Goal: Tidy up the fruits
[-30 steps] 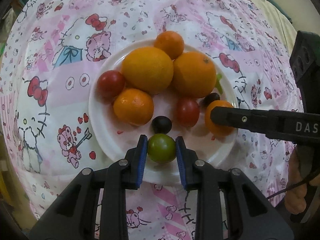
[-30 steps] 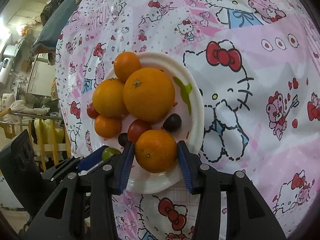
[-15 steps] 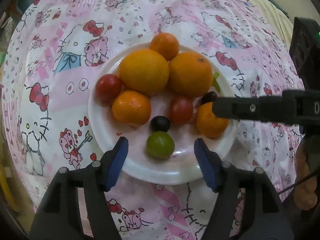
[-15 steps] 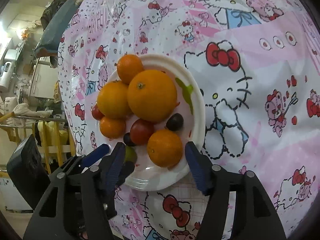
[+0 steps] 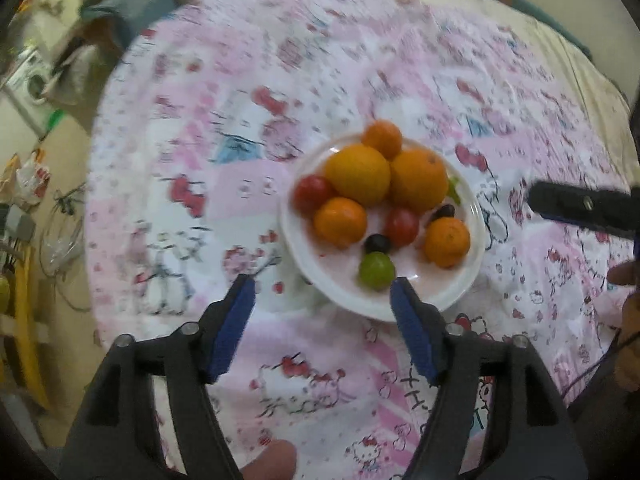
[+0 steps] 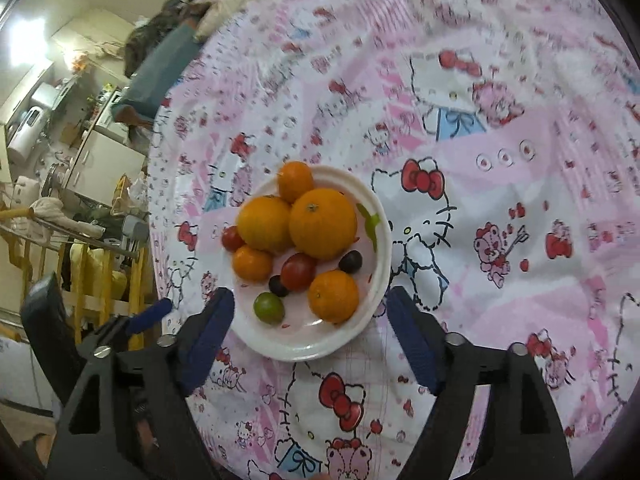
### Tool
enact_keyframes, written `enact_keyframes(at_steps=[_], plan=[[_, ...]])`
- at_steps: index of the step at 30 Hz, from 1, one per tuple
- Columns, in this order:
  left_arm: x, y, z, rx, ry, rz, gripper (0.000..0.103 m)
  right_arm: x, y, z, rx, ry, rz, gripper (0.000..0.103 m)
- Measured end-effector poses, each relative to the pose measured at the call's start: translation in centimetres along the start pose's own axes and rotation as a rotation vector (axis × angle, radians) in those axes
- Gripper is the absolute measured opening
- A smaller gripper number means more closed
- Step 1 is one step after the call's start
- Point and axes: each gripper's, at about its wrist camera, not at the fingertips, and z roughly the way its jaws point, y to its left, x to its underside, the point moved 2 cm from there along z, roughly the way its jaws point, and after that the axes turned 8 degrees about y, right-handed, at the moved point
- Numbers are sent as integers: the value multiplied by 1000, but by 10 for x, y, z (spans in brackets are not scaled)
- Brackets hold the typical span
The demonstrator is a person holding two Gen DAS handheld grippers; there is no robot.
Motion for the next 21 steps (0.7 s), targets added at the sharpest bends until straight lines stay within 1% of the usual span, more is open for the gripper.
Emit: enact_keyframes(at_steps=[3, 4, 5, 6, 8, 11, 15, 19, 21], plan=[[8, 11, -17, 28, -45, -56, 88, 14, 12, -15, 19, -69, -40, 85], [11, 15, -23, 55, -54, -73, 90, 19, 17, -20, 20, -91, -52, 85], [14, 16, -28, 80, -63, -80, 96, 23, 22, -24, 22, -107, -66, 85], [15, 16, -31, 89, -72, -84, 100, 28, 27, -29, 27, -123, -84, 85], [21, 18, -43, 90, -117, -97, 102, 41, 38, -40, 54, -182, -118, 87], [32, 21, -58, 63, -183, -98, 102, 57, 47, -51, 99, -242, -156, 90], [49, 22, -72, 34, -259, -90, 102, 78, 53, -54, 135, -291, -170, 93], [62, 21, -80, 17, -320, -86, 102, 95, 52, -56, 164, -355, -167, 103], [64, 20, -83, 8, -349, -85, 102, 100, 55, -57, 204, -401, -186, 103]])
